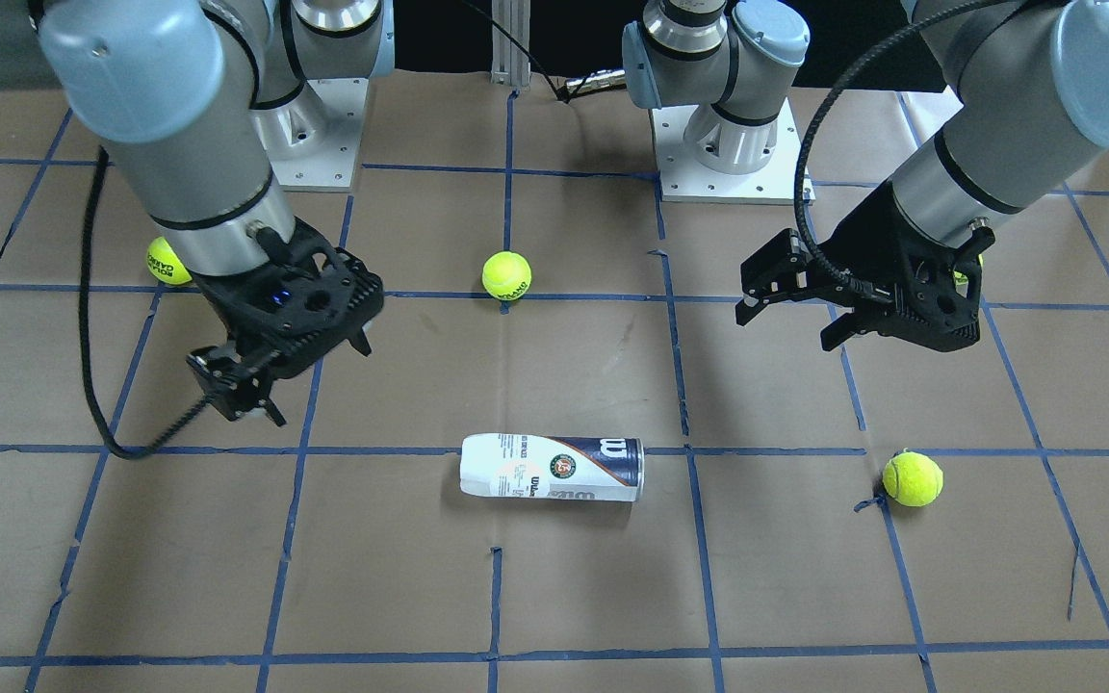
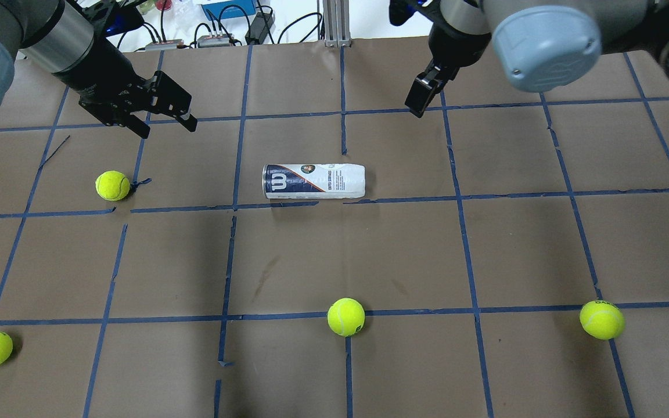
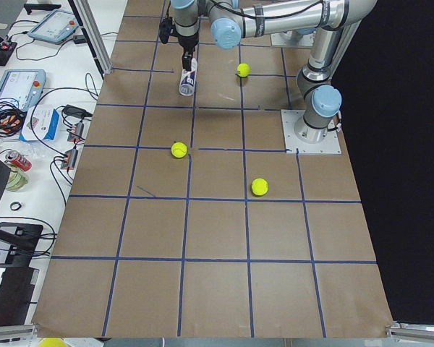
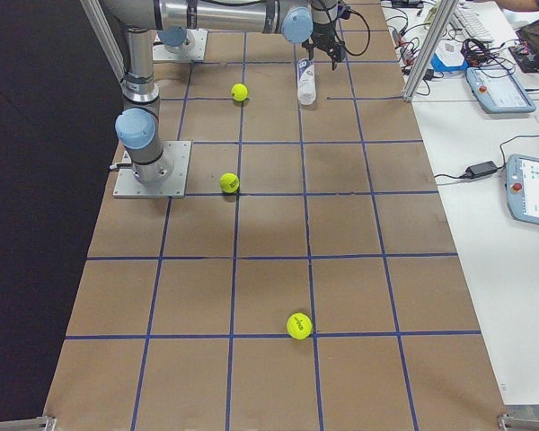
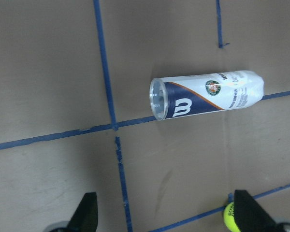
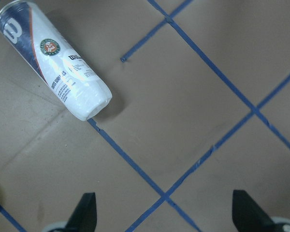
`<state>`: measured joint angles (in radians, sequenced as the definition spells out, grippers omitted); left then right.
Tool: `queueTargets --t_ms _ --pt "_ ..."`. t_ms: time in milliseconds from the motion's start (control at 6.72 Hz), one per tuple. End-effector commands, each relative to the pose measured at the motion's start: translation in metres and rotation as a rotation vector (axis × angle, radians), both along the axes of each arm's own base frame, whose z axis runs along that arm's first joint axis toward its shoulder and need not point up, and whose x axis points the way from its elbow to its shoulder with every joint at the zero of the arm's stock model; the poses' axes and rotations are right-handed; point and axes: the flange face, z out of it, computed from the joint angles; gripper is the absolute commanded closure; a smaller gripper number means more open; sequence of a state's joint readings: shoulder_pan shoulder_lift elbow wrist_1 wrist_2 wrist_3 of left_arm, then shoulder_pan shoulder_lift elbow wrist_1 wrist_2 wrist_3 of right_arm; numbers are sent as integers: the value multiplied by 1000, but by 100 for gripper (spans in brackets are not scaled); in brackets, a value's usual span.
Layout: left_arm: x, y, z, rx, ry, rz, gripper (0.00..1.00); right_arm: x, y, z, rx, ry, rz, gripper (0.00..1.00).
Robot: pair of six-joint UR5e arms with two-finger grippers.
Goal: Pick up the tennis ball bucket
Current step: 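Release the can on its side and raise the right gripper away, then reach the left gripper to the can's open end and grasp it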
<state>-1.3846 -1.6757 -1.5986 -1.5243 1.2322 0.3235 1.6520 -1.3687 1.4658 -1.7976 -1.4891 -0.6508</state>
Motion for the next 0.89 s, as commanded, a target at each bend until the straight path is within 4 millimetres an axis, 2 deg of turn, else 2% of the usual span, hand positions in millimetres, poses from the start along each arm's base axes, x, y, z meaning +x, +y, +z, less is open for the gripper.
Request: queueTargets --t_ms 0,149,298,446,595,744 --pt "19 9 -48 21 251 2 0 -59 26 55 87 -22 -441 0" --pt "31 9 -71 29 329 16 0 -75 40 49 217 5 -642 0" --pt "31 2 -100 67 387 27 0 -84 55 64 180 100 -721 0" --pt "33 -16 -132 107 440 50 0 -85 67 63 183 117 -785 0" --pt "27 -36 -170 117 537 80 0 -80 68 49 206 113 -755 0" --pt "18 -46 -190 120 645 126 0 -78 68 37 244 81 -754 0"
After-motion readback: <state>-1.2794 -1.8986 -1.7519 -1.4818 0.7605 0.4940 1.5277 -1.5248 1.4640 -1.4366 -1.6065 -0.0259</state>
